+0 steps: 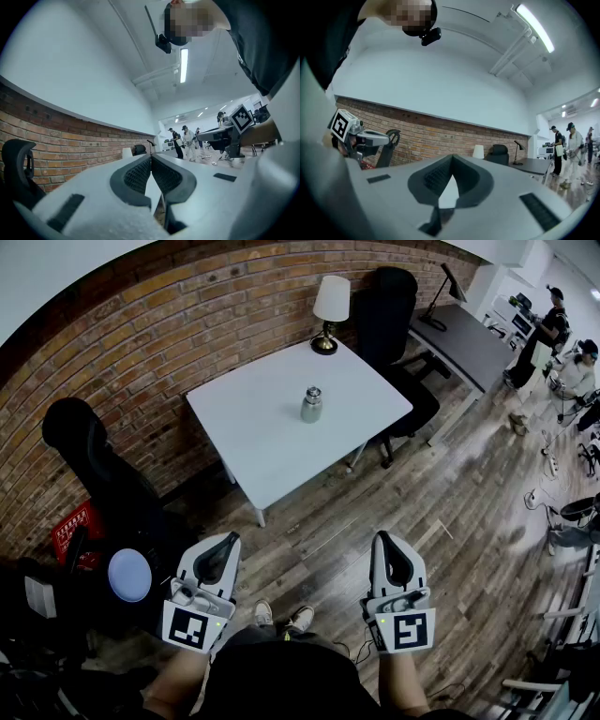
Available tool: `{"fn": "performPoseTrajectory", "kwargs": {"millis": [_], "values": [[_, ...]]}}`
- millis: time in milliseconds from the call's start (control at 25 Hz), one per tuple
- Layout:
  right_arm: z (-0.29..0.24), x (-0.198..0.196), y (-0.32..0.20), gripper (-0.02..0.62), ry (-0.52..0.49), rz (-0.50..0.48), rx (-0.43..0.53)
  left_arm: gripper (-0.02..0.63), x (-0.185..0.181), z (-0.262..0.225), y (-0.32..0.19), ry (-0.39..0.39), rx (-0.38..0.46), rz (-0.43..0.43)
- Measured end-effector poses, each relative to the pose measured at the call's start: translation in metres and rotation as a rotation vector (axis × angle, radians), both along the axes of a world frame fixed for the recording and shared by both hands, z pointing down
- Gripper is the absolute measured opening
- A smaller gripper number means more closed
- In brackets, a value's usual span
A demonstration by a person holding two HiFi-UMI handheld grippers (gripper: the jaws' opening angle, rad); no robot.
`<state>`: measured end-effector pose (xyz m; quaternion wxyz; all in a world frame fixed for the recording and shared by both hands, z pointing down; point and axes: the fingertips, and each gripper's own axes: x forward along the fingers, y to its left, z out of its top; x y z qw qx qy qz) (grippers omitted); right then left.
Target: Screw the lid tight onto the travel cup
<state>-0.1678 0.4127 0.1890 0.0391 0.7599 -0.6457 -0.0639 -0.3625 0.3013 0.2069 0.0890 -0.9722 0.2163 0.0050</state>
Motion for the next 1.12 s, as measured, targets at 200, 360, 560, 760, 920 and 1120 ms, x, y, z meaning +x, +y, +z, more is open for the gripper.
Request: {"fn": "performPoseTrajectory", "kwargs": {"millis": [200, 360, 560, 760, 920, 1120], "values": [[0.004, 0.006, -0.005, 0.012, -0.003, 0.001, -0.009, 0.028, 0.007, 0.004, -0.004, -0.013, -0.016, 0.008], [0.009, 0.020, 0.002, 0.012, -0.024, 0.004, -0.012, 0.028, 0.022, 0.009, -0.004, -0.024, -0.024, 0.010], [0.026, 0.047, 0.016, 0.014, -0.077, -0.011, -0.022, 0.028, 0.043, 0.013, -0.002, -0.018, -0.013, -0.006], [0.040, 0.061, 0.012, 0.014, -0.067, -0.027, -0.061, 0.028, 0.066, 0.025, -0.012, -0.025, -0.045, -0.008], [0.049, 0.084, -0.011, 0.014, -0.075, -0.030, -0.078, 0.028, 0.098, 0.029, -0.032, -0.009, -0.049, 0.004], [0.052, 0.119, -0.053, 0.014, -0.043, -0.039, -0.101, 0.028, 0.145, 0.040, -0.079, -0.001, -0.053, 0.019]]}}
